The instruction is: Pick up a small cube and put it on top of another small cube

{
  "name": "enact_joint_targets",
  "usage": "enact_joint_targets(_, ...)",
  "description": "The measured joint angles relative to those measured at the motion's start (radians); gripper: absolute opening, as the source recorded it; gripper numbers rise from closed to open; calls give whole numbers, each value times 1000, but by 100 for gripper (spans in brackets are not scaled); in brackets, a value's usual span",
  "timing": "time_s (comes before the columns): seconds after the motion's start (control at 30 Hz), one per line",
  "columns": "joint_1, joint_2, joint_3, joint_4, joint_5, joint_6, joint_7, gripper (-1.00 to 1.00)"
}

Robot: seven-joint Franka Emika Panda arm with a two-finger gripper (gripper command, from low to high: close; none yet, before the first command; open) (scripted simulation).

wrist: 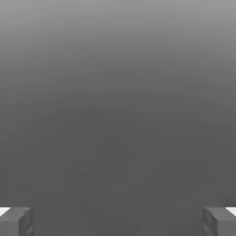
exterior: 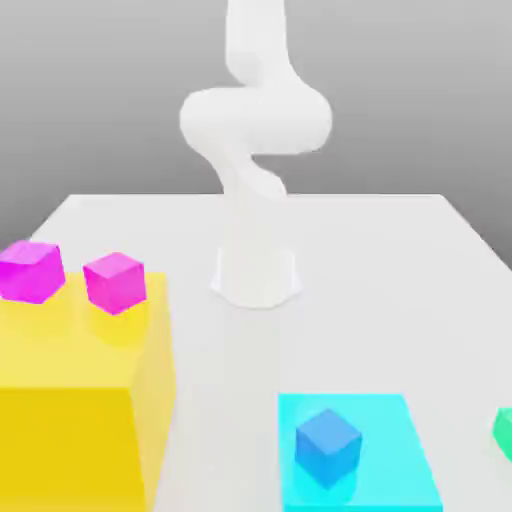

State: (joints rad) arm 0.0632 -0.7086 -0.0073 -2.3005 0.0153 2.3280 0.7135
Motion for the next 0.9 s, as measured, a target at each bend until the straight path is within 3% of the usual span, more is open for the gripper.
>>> enact_joint_targets(0.53,313,587,58,-3,81,179,-542,0)
enact_joint_targets(0.73,416,803,107,-5,36,248,-691,0)
enact_joint_targets(0.9,476,984,138,-6,-60,305,-773,0)
